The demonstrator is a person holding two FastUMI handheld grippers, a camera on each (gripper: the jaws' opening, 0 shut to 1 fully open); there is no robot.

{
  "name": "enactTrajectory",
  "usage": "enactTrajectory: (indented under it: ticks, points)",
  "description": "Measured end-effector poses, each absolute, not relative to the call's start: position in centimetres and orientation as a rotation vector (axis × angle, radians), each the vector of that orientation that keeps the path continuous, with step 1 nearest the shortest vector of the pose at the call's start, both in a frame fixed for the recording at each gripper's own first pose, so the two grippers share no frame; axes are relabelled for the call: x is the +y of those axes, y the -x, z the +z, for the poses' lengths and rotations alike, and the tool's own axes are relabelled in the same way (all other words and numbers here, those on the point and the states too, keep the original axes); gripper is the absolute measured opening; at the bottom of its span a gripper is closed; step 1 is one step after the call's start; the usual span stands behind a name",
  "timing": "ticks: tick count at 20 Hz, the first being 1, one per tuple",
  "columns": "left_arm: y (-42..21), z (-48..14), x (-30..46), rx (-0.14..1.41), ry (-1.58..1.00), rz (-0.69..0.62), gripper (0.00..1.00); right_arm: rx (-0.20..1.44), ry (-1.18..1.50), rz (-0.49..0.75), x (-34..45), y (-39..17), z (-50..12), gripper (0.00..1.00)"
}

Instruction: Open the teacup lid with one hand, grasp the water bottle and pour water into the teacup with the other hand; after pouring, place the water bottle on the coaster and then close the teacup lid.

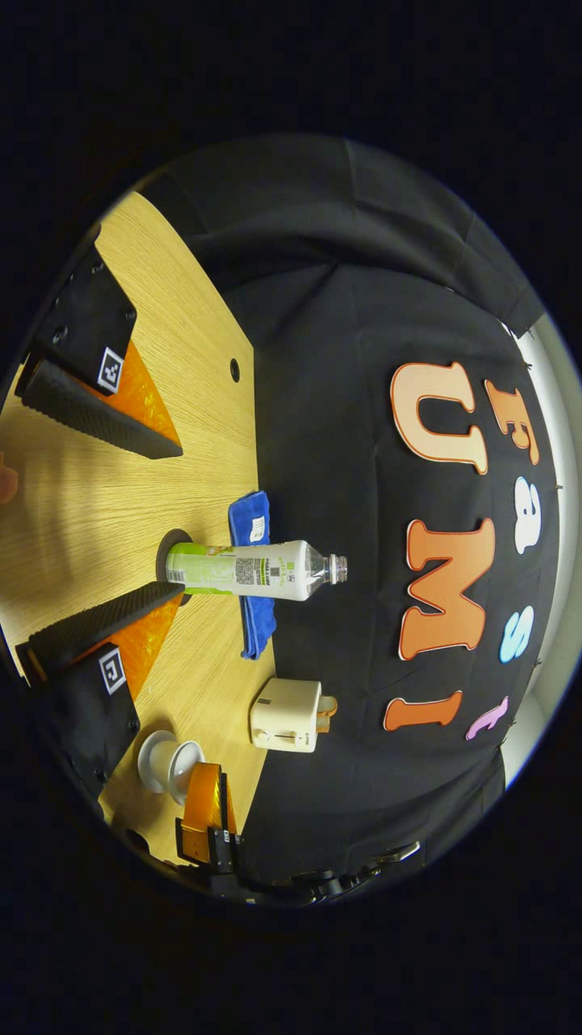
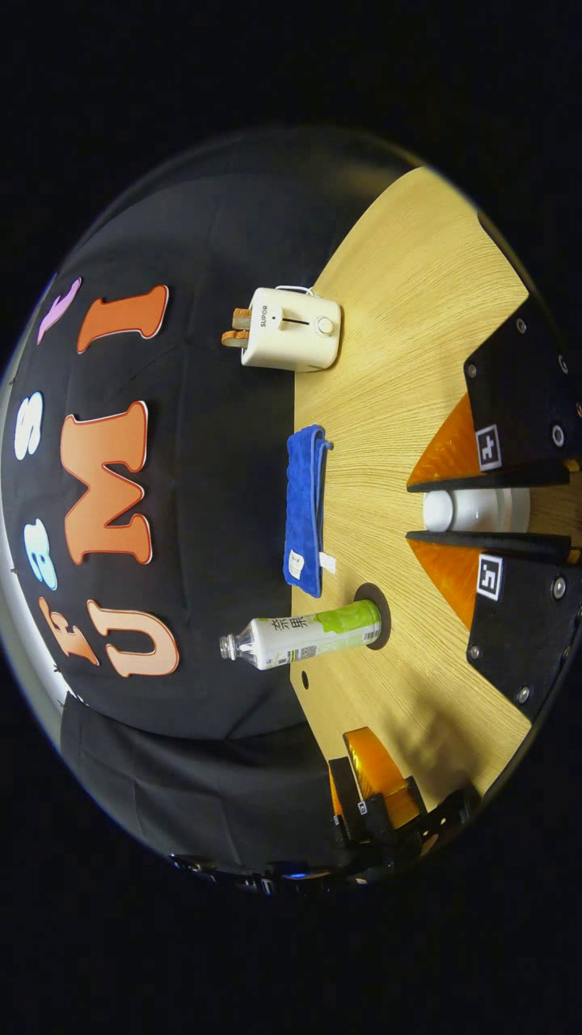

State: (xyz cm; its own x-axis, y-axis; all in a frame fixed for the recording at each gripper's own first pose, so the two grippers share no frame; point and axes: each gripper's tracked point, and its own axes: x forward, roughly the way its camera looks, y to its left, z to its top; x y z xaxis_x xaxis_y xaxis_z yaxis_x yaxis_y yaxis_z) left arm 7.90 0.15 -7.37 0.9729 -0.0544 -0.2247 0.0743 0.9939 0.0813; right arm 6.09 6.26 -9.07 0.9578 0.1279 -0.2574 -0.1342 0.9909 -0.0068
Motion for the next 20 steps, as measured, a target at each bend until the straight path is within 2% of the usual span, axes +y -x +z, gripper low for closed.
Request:
enactTrajectory:
  ticks: [6, 7, 9, 10, 11, 15, 17, 20]
  points:
    - [-7.5, -7.0, -0.3, 0.217, -0.093, -0.078, 0.98, 0.246, 0.004, 0.150, 6.4, -5.1, -7.8, 0.31]
    - [-7.3, -7.1, -0.3, 0.219, -0.093, -0.081, 0.96, 0.232, -0.002, 0.151, 6.2, -4.6, -7.1, 0.29]
    - [-7.1, -7.1, -0.4, 0.220, -0.094, -0.080, 0.98, 0.196, 0.004, 0.141, 5.6, -3.7, -5.5, 0.44]
    - [-7.1, -6.9, -0.4, 0.217, -0.092, -0.079, 0.98, 0.182, 0.015, 0.133, 5.3, -3.2, -4.8, 0.43]
    - [-7.1, -6.7, -0.3, 0.212, -0.087, -0.076, 0.96, 0.166, 0.026, 0.122, 5.0, -2.6, -4.2, 0.57]
    - [-6.8, -6.2, 0.1, 0.201, -0.074, -0.062, 0.98, 0.120, 0.072, 0.085, 3.8, -0.9, -2.2, 0.83]
    - [-6.9, -5.9, 1.1, 0.188, -0.076, -0.015, 0.98, 0.102, 0.079, 0.076, 3.4, -0.2, -1.4, 0.94]
    - [-6.4, -5.8, 1.6, 0.177, -0.037, 0.020, 0.98, 0.087, 0.067, 0.070, 3.2, 0.2, -1.0, 0.97]
